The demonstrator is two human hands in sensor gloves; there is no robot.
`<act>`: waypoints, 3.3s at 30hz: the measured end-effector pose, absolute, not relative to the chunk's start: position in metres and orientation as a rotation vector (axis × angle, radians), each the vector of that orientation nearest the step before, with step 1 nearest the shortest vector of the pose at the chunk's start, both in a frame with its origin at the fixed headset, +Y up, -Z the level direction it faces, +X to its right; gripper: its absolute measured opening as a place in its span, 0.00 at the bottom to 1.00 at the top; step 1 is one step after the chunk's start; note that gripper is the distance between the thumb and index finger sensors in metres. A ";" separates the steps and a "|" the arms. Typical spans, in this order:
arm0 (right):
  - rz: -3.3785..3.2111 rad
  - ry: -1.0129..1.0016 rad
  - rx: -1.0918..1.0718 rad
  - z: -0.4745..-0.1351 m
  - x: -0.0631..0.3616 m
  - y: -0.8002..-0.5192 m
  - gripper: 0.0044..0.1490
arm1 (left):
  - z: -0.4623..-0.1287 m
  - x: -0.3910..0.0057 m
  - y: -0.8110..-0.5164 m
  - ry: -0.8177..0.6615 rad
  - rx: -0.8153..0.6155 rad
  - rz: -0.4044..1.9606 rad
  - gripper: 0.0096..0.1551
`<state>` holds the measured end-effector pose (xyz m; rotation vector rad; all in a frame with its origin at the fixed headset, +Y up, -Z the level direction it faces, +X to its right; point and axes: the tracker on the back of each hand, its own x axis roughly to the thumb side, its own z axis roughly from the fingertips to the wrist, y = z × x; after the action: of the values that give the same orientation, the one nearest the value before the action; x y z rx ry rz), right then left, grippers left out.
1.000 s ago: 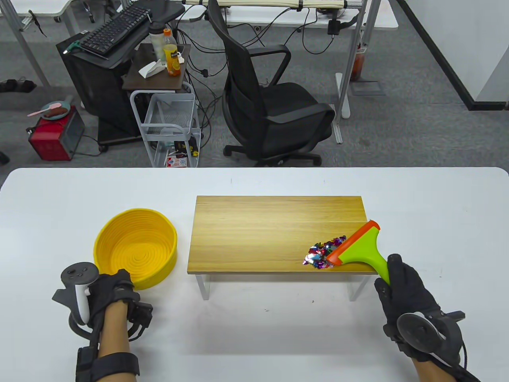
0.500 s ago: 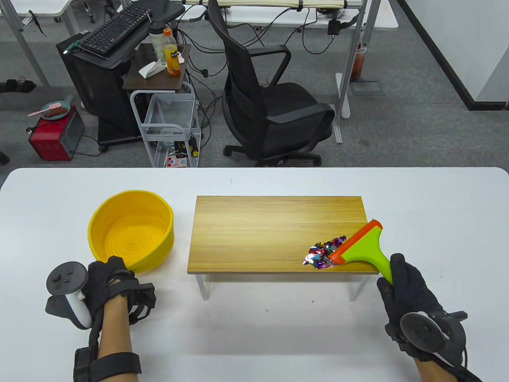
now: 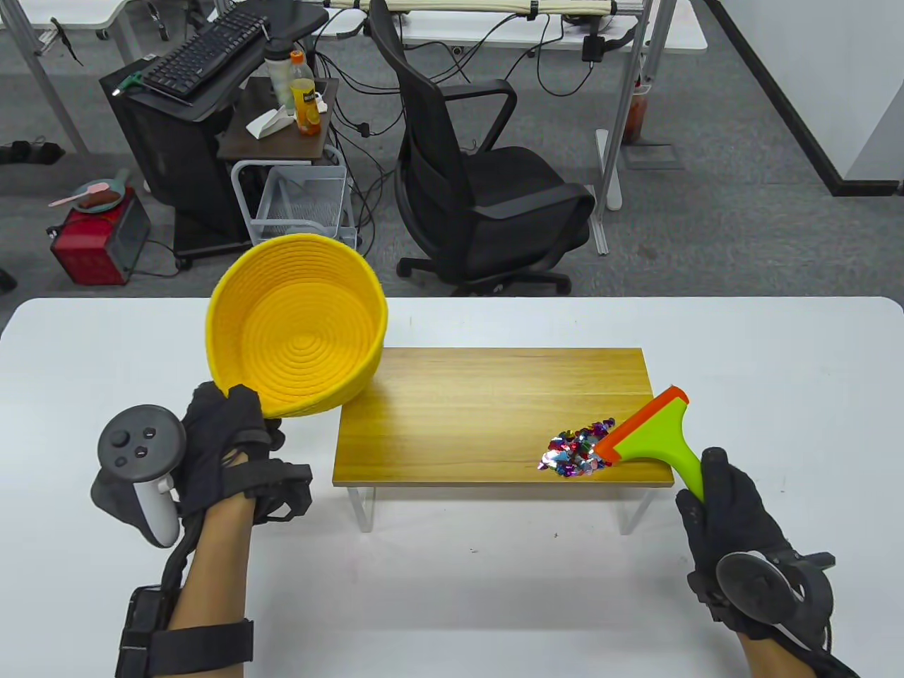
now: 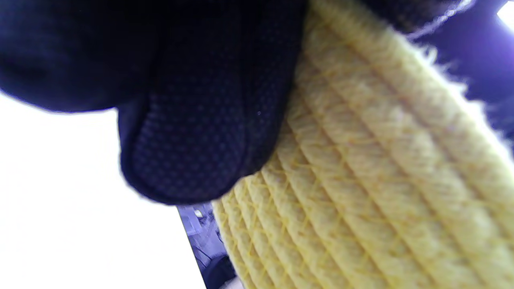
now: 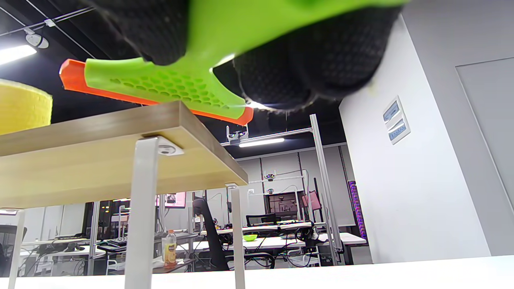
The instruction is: Scrape sequins from tabletop organizer into fabric basket
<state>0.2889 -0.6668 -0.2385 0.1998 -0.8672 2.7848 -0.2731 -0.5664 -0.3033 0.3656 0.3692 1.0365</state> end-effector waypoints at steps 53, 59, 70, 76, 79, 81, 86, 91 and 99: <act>2.785 -0.883 0.172 -0.238 0.293 -0.670 0.42 | -0.313 -0.098 -0.730 -0.269 -0.313 0.821 0.31; 2.789 -0.874 0.158 -0.237 0.291 -0.671 0.42 | -0.310 -0.089 -0.730 -0.214 -0.217 0.821 0.32; 2.833 -0.865 0.145 -0.233 0.278 -0.667 0.41 | -0.302 -0.079 -0.733 -0.130 -0.072 0.841 0.32; 2.940 -0.799 0.075 -0.238 0.254 -0.643 0.40 | -0.301 -0.078 -0.728 -0.143 -0.053 0.844 0.32; 3.007 -0.685 0.025 -0.247 0.242 -0.635 0.40 | -0.302 -0.078 -0.728 -0.147 -0.067 0.869 0.32; 3.061 -0.638 -0.007 -0.253 0.234 -0.630 0.40 | -0.302 -0.079 -0.727 -0.144 -0.065 0.885 0.32; 3.162 -0.580 -0.045 -0.265 0.216 -0.615 0.39 | -0.302 -0.080 -0.726 -0.143 -0.072 0.912 0.32; 3.262 -0.514 -0.077 -0.273 0.204 -0.604 0.39 | -0.301 -0.081 -0.724 -0.148 -0.075 0.924 0.32; 3.356 -0.451 -0.041 -0.258 0.193 -0.608 0.39 | -0.295 -0.079 -0.719 -0.163 -0.071 0.953 0.32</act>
<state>0.1929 -0.6084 -0.2580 -0.0414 -0.4509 3.3558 -0.0788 -0.7191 -0.2945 -0.0708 -0.1633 0.9535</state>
